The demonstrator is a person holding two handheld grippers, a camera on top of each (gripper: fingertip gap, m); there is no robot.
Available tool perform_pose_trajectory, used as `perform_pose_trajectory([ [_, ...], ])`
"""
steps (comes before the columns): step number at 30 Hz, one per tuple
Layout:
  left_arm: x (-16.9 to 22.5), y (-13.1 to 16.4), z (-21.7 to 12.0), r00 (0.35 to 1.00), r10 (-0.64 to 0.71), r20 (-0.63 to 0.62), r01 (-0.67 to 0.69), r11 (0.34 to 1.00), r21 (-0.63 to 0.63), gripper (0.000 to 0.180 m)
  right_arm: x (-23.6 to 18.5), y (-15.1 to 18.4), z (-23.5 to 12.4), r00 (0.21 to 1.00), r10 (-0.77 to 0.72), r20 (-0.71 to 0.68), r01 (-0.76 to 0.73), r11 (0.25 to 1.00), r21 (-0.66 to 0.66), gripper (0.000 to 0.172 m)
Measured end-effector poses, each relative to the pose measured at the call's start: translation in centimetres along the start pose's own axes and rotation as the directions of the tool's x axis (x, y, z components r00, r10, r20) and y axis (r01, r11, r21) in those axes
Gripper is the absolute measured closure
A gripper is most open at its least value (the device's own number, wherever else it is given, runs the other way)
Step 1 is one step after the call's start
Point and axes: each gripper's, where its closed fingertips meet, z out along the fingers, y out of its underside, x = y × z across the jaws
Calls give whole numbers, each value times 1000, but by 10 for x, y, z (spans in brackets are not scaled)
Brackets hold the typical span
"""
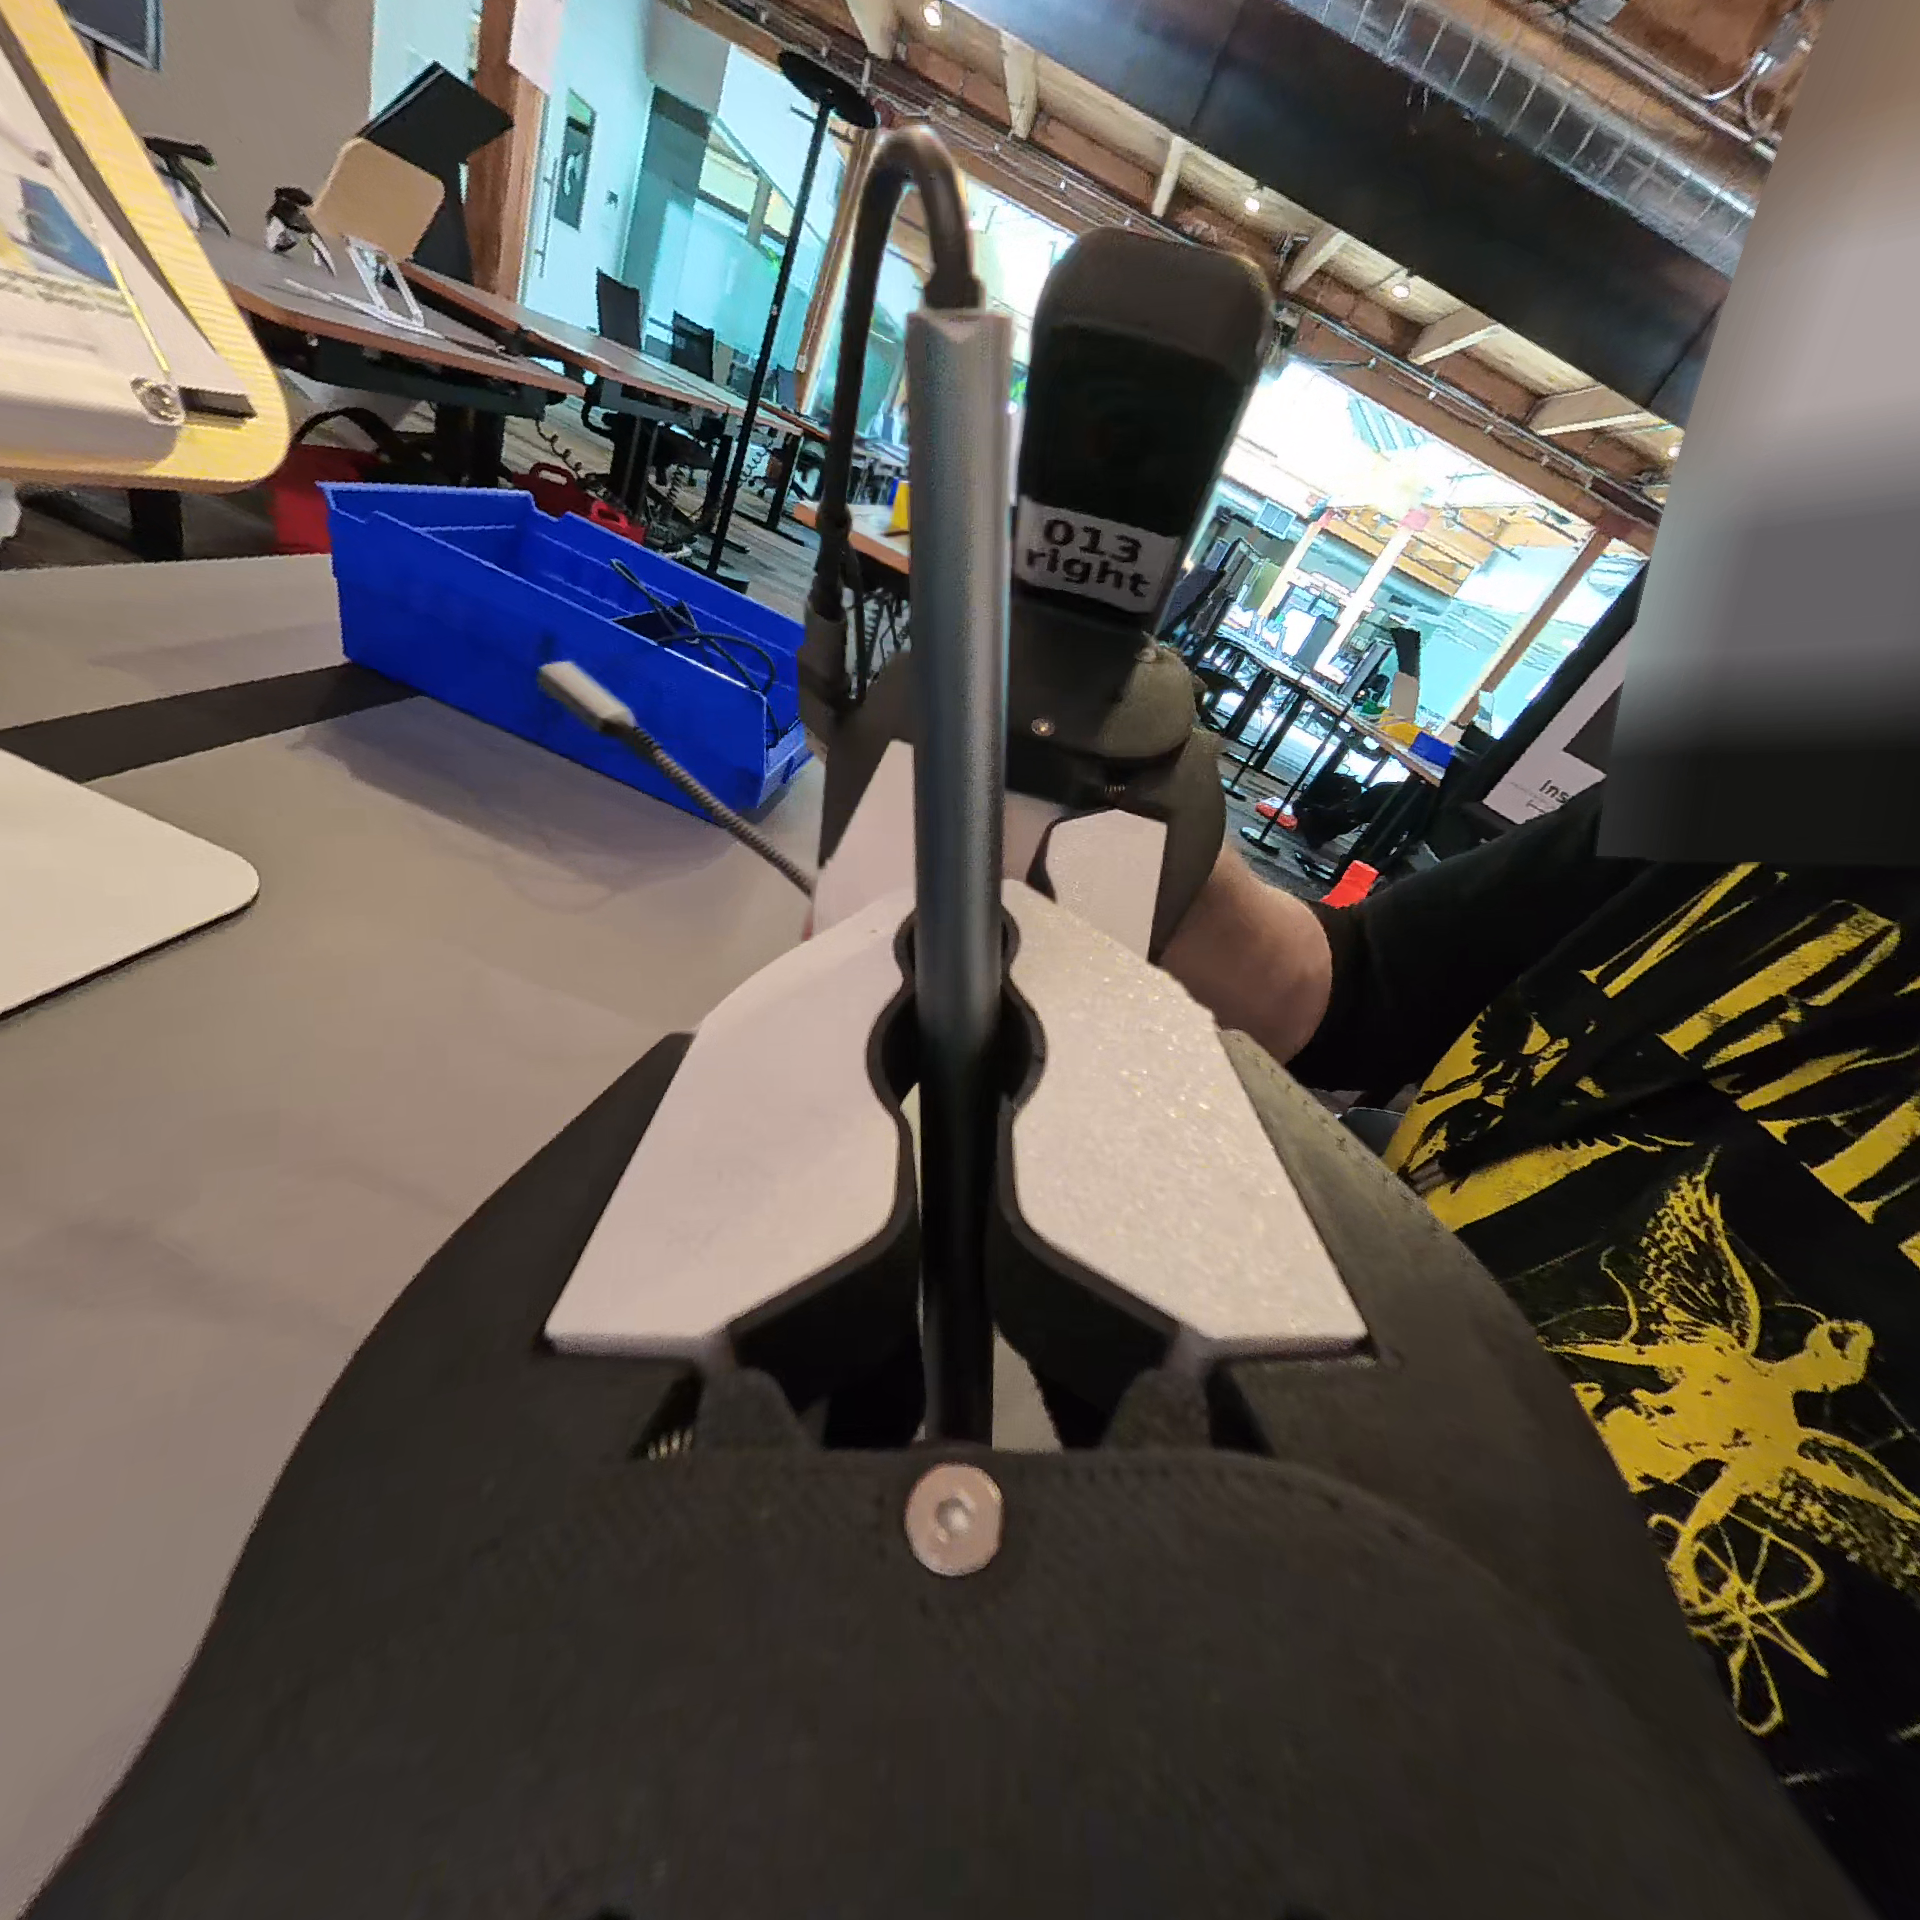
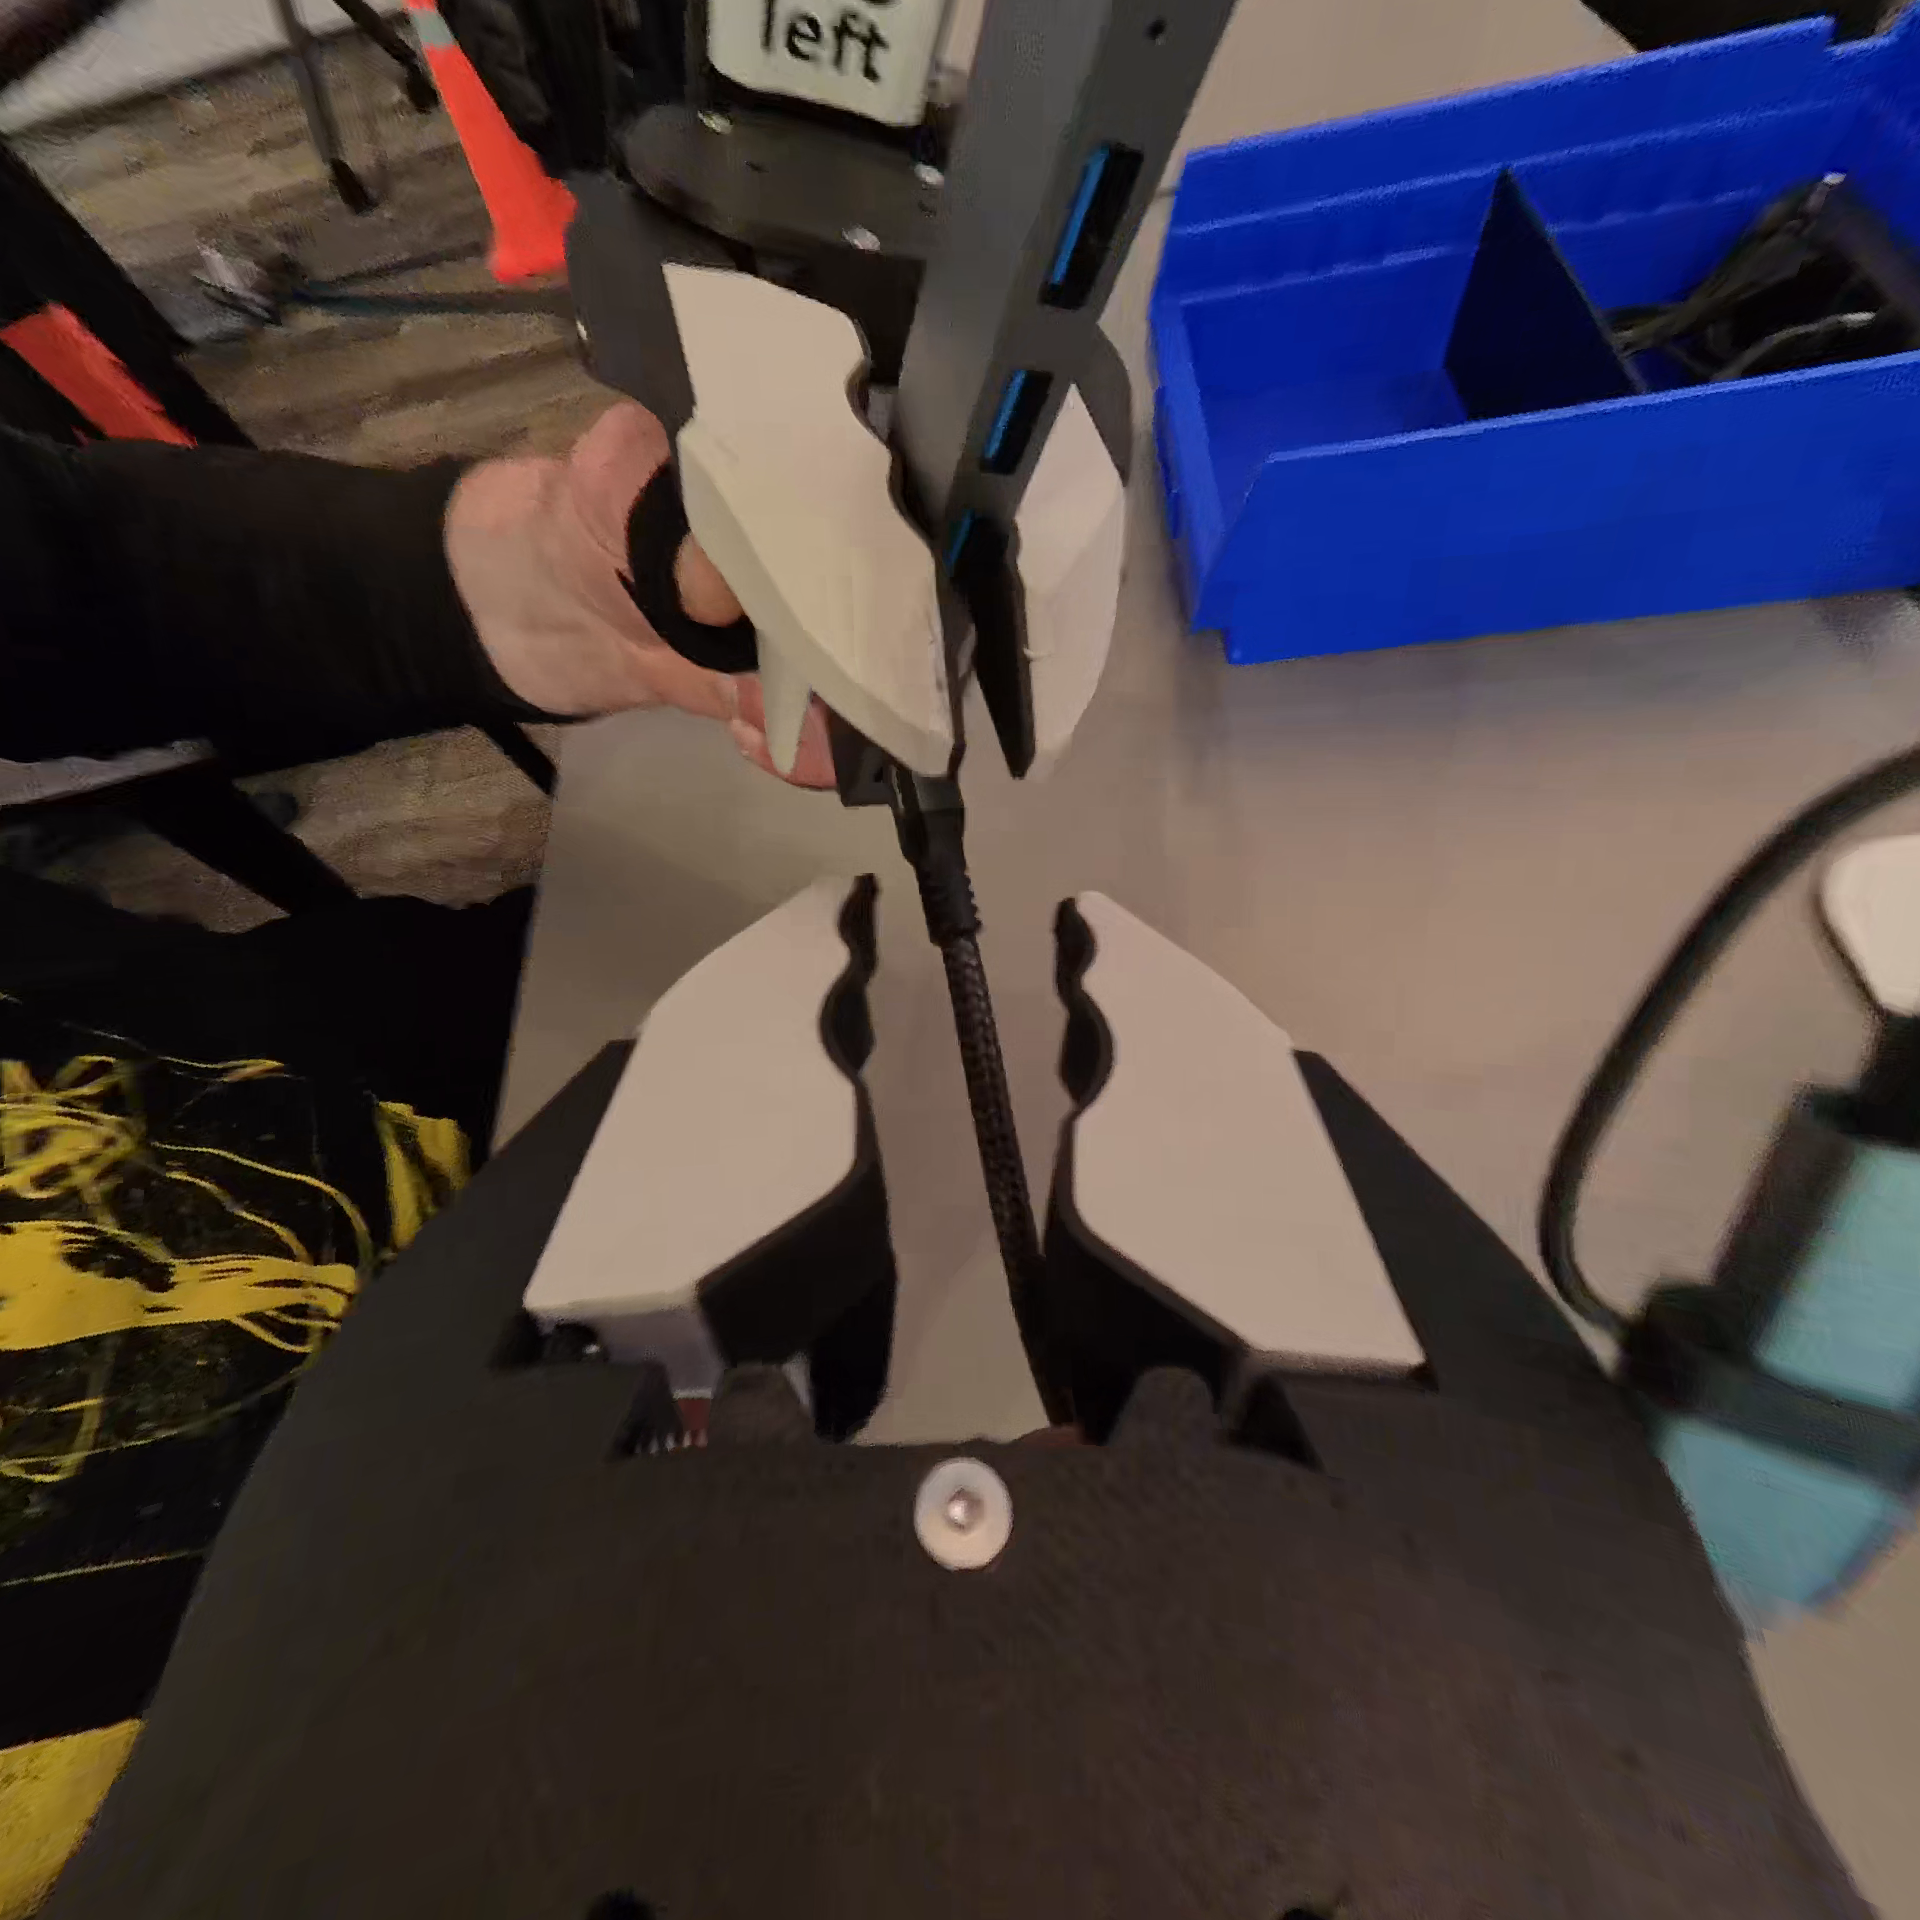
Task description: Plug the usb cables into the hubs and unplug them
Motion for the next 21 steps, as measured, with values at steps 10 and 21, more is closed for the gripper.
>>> perform_pose_trajectory([
  [10, 2, 5, -3, 999, 48, -13, -49, 997, -66, 154, -7, 2, -15, 991, 28, 129, -29, 1000, 7, 163],
  [21, -2, 31, 8, 994, 106, 15, -101, 975, -200, 170, 4, 11, -41, 993, 3, 120, 2, 999, -38, 163],
])
